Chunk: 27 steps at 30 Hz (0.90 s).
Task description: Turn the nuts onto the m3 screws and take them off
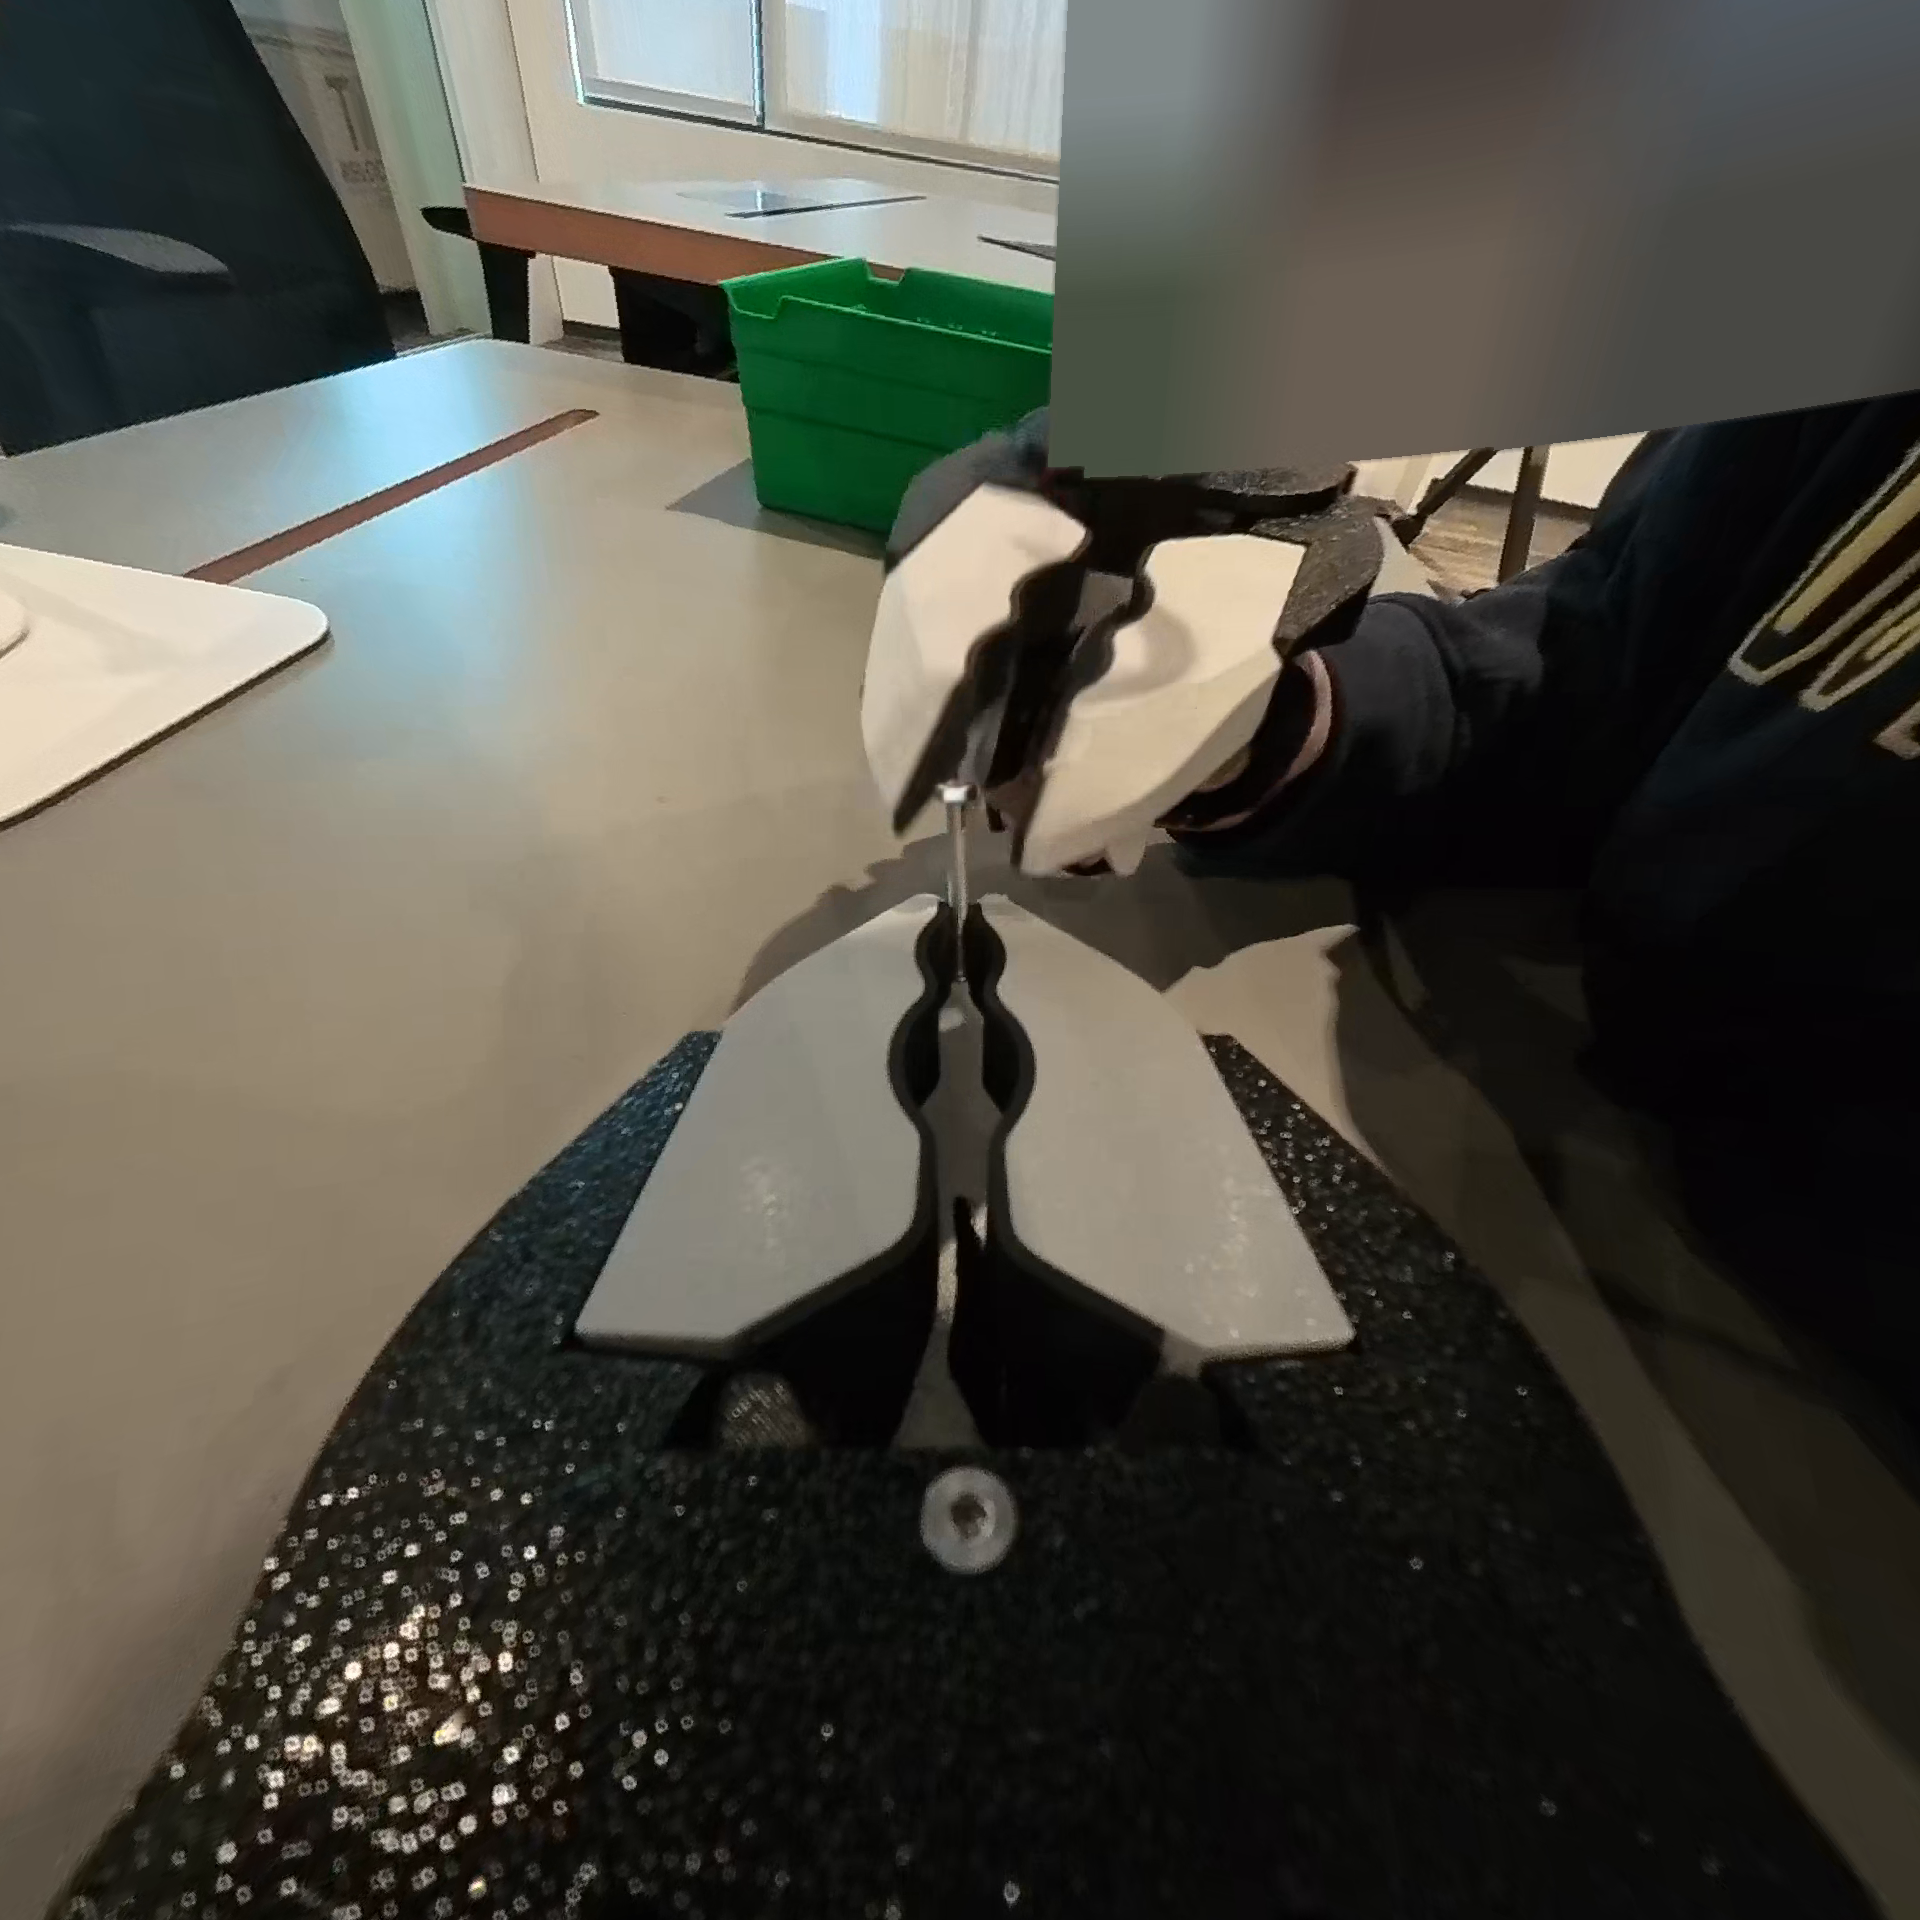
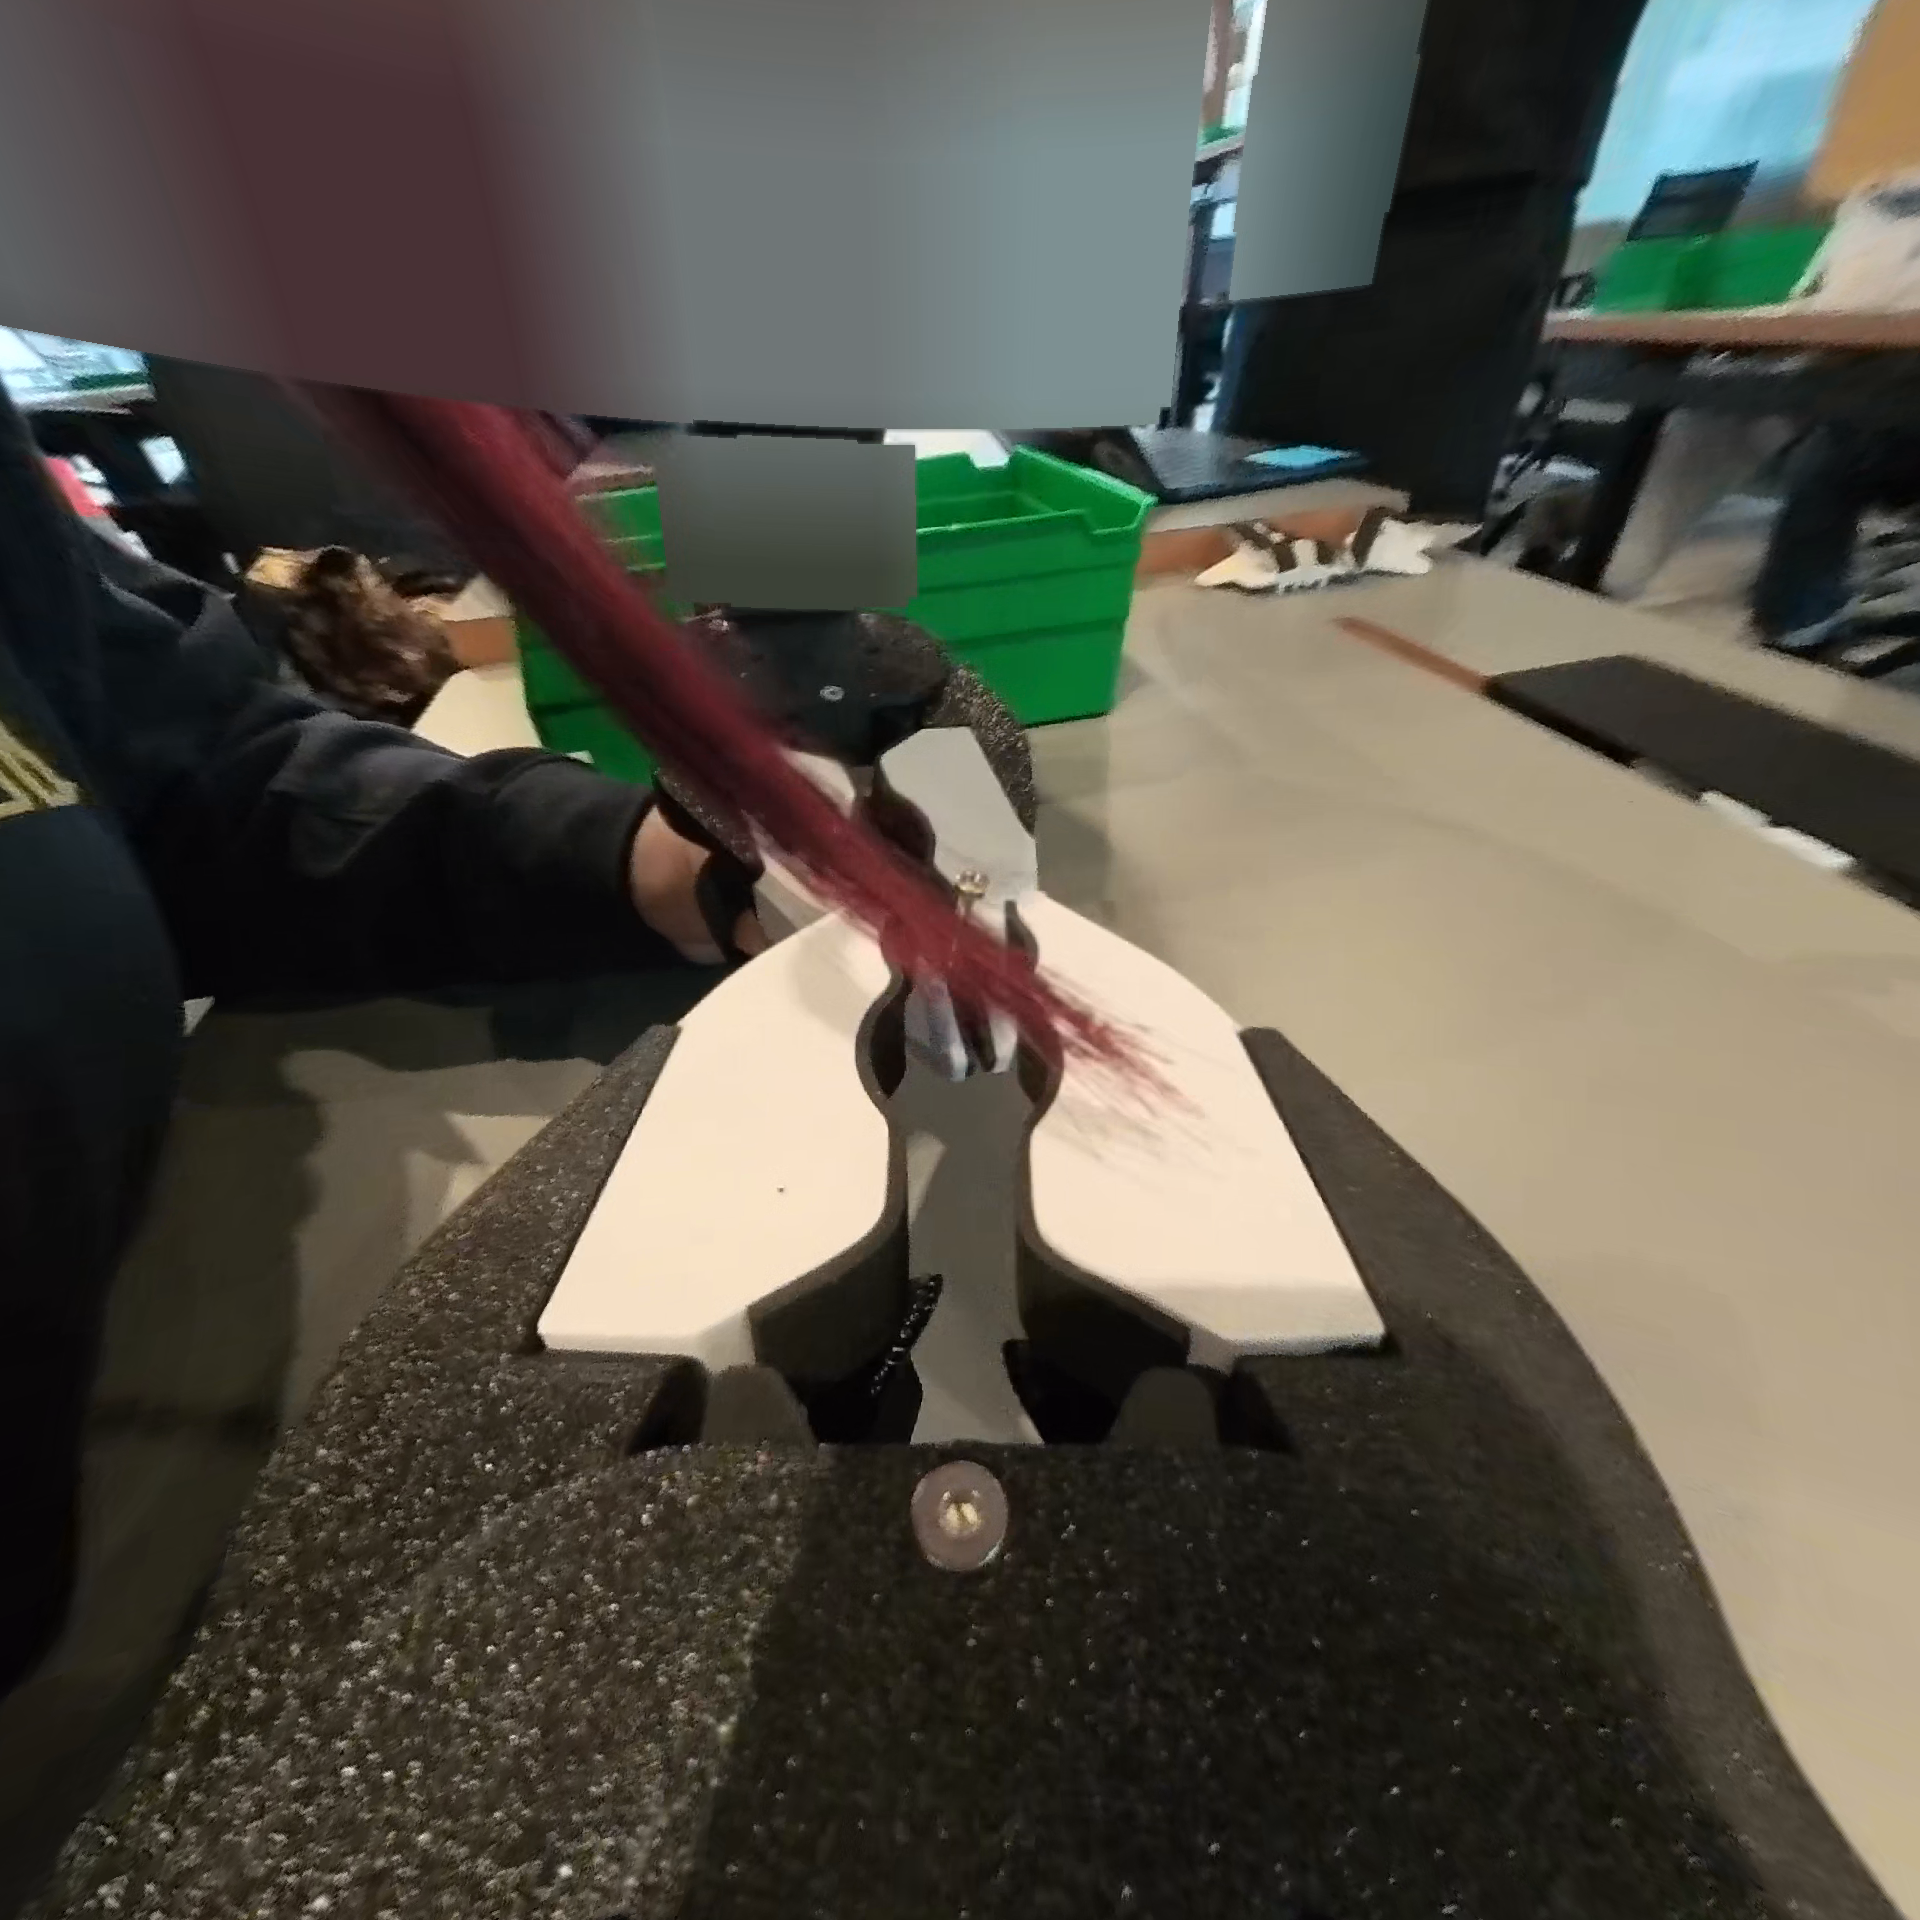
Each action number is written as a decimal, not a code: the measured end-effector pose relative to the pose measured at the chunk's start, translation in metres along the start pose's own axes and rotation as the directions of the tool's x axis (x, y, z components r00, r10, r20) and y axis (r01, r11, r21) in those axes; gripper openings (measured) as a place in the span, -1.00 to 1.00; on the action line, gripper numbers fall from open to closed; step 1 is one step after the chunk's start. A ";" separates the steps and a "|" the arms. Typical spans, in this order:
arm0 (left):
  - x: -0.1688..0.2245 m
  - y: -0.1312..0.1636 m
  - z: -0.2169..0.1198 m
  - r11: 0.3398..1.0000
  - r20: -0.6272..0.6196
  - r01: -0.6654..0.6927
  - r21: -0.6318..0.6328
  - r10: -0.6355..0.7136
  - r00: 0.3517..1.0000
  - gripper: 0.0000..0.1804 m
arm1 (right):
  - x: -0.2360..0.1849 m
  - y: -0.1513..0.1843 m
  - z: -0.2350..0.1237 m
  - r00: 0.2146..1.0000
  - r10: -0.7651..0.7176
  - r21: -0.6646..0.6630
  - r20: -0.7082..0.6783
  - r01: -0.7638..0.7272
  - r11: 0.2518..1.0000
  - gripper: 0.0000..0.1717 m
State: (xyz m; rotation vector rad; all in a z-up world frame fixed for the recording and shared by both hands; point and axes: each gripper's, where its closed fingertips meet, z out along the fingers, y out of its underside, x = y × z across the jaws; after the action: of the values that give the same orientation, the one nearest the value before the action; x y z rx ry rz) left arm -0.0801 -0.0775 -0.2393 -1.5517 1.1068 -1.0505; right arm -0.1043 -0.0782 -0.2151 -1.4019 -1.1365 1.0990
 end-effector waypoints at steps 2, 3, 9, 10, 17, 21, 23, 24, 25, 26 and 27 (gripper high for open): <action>0.001 0.000 0.000 1.000 -0.007 -0.001 0.002 0.001 1.000 -0.98 | -0.001 0.002 0.001 1.000 0.008 -0.011 0.014 -0.008 1.000 -0.85; 0.001 0.000 0.000 1.000 -0.010 -0.001 0.003 0.001 1.000 -0.98 | -0.002 0.002 0.002 1.000 0.015 -0.009 0.021 -0.015 1.000 -0.88; 0.003 0.000 0.001 1.000 -0.018 -0.011 0.005 0.011 1.000 -0.98 | -0.003 0.002 0.001 0.999 0.035 -0.009 0.039 -0.035 0.999 -0.96; 0.003 0.000 0.001 1.000 -0.021 -0.013 0.004 0.013 1.000 -0.98 | -0.004 0.002 0.001 0.998 0.038 -0.010 0.045 -0.037 0.999 -0.96; 0.004 0.000 0.002 1.000 -0.021 -0.024 0.002 0.024 0.999 -0.97 | -0.004 0.003 0.001 0.999 0.021 -0.028 0.049 -0.019 0.999 -0.97; 0.003 0.000 0.003 0.999 -0.001 -0.043 -0.002 0.043 0.999 -0.96 | -0.004 0.004 0.001 0.999 0.009 -0.040 0.048 -0.007 0.999 -0.97; 0.003 0.001 0.004 0.999 -0.003 -0.047 -0.010 0.047 0.999 -0.93 | -0.003 0.005 0.000 0.999 0.001 -0.048 0.040 0.001 0.999 -0.97; 0.004 0.001 0.004 0.999 -0.006 -0.050 -0.012 0.050 0.999 -0.88 | -0.002 0.005 0.000 0.999 -0.006 -0.052 0.036 0.007 0.999 -0.97; 0.005 0.001 0.004 0.998 -0.009 -0.054 -0.012 0.054 0.998 -0.86 | -0.002 0.005 0.000 0.999 -0.008 -0.055 0.037 0.010 0.998 -0.97; 0.005 0.001 0.005 0.998 -0.009 -0.057 -0.012 0.057 0.998 -0.85 | -0.002 0.005 0.000 0.999 -0.008 -0.058 0.037 0.011 0.998 -0.97; 0.005 0.001 0.005 0.998 -0.007 -0.060 -0.012 0.060 0.998 -0.84 | -0.002 0.006 0.000 0.999 -0.011 -0.063 0.040 0.014 0.998 -0.97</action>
State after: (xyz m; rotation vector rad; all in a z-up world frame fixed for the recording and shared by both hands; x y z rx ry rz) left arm -0.0741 -0.0818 -0.2408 -1.5161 1.1589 -1.0111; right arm -0.1038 -0.0811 -0.2204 -1.4257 -1.2161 1.0945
